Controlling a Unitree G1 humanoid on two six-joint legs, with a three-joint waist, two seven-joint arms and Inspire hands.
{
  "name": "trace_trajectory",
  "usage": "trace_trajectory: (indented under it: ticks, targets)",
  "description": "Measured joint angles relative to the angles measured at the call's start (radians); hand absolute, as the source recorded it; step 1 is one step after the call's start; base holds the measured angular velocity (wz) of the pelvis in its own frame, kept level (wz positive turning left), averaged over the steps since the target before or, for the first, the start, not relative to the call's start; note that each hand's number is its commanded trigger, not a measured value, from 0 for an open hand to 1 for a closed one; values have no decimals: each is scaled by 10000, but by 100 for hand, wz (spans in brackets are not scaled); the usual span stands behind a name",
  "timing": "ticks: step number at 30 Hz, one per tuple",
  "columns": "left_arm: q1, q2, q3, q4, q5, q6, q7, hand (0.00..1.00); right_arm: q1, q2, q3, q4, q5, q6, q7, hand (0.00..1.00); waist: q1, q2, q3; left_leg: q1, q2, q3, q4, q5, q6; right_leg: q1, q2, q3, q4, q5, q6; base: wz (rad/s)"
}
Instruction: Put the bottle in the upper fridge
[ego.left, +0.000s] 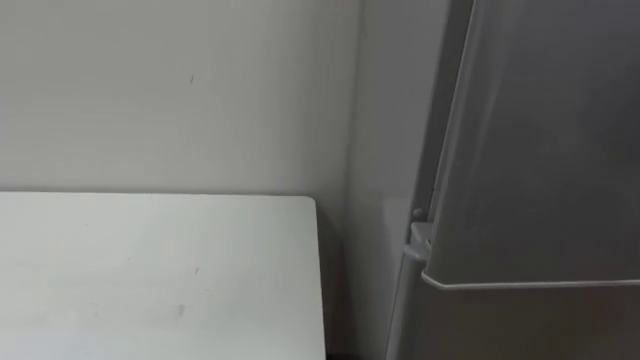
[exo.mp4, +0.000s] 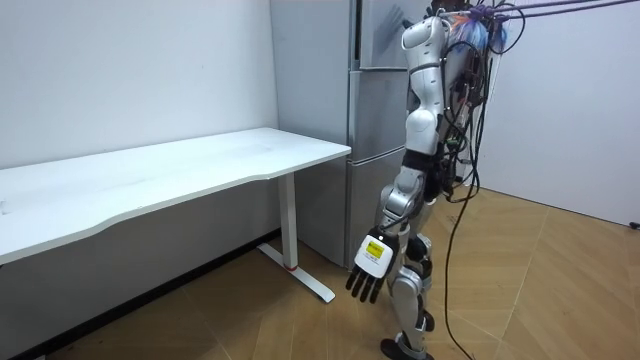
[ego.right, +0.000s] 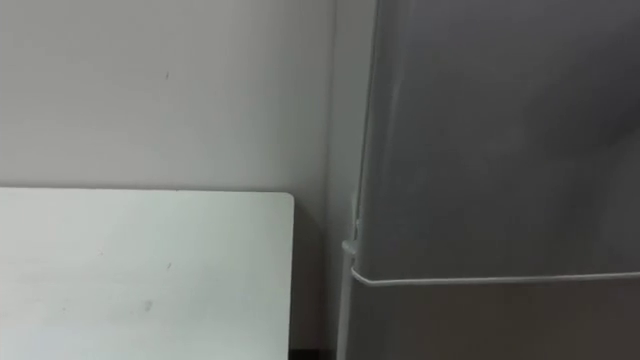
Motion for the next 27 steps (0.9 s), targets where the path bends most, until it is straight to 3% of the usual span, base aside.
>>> trace_trajectory:
  ticks: [4, 7, 10, 14, 20, 22, 27]
  targets:
    - [-143, 28, -375, -12, -7, 196, -13, 0, -506, -2, 469, 570, 36, 119, 197, 0, 139, -71, 48, 42, 29, -3, 44, 0, -1, 147, -1, -53, -13, 25, -37, 1]
    - [-167, 90, -641, -132, 23, 258, -207, 0, -782, -2, 674, 1056, 69, 106, 336, 0, 151, -100, 38, 154, 33, -28, 31, 0, -2, 270, 0, -59, -19, 37, -48, 2]
    - [-313, 305, -863, -285, 410, 406, -426, 0, -994, -2, 813, 1726, -10, 3, 457, 0, 143, -170, 44, 184, 21, -215, -33, -3, -5, 366, -12, -208, -51, 55, -48, 11]
    - [-445, 382, -1223, -285, 735, 647, -421, 0, -1573, 18, 1004, 2625, 8, -217, 588, 0, 184, -99, 37, 267, 70, -239, -25, -3, -3, 576, 49, -219, -356, 257, -44, 2]
    - [-575, 395, -1352, -406, 900, 1255, -482, 0, -2193, 27, 1095, 3973, -476, -474, 634, 0, 251, -109, 39, 258, 41, -259, 55, 19, 57, 589, -16, -210, -344, 379, 8, 0]
    - [-582, 399, -1448, -510, 976, 1429, -546, 0, -2474, 1, 1084, 4729, -1339, -538, 603, 0, 296, -115, 42, 236, 12, -262, 79, 42, 112, 581, -58, -221, -348, 430, 65, 2]
    - [-749, 458, -1623, -708, 1085, 1992, -595, 0, -2984, -392, 1237, 6517, -2382, -796, 391, 0, 338, -192, 50, 124, -30, -354, 406, -2, 176, 650, -211, -347, -364, 528, 213, 5]
